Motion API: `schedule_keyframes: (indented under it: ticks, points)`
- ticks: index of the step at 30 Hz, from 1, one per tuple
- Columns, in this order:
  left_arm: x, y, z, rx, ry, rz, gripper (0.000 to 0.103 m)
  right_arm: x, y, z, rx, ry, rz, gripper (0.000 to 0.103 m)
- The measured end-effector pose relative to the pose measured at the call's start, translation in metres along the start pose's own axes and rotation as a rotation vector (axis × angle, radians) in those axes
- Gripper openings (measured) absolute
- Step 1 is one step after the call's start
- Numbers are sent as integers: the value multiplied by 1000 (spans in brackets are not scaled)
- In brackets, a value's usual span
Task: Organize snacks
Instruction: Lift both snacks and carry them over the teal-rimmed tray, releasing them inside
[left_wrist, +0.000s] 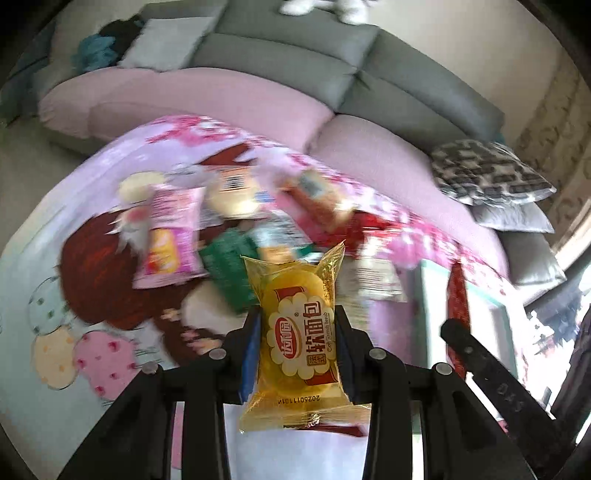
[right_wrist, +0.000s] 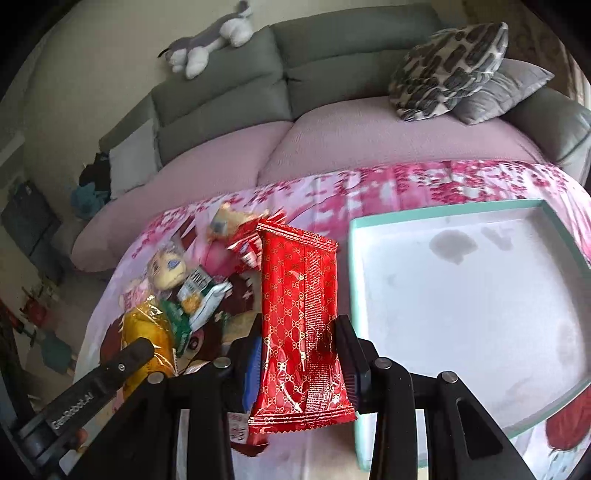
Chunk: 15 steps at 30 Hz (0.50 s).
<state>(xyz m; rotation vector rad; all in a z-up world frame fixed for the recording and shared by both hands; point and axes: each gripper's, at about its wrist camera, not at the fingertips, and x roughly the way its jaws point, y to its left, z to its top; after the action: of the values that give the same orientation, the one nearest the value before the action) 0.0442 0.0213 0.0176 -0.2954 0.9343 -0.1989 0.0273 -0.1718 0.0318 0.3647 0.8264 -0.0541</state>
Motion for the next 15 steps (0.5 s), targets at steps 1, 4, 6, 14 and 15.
schedule_keyframes:
  ticks: [1, 4, 6, 14, 15]
  points:
    - [2, -11, 3, 17, 15, -25, 38, -2, -6, 2, 13, -7, -8, 38]
    - [4, -37, 9, 68, 34, -61, 38, -9, -34, 9, 59, -26, -57, 38]
    - [7, -62, 13, 123, 36, -73, 38, -13, -58, 13, 105, -39, -103, 38]
    - [35, -143, 11, 263, 72, -162, 38, -20, -140, 20, 211, -61, -293, 38]
    - [38, -152, 9, 281, 73, -173, 38, -19, -152, 20, 228, -59, -305, 38]
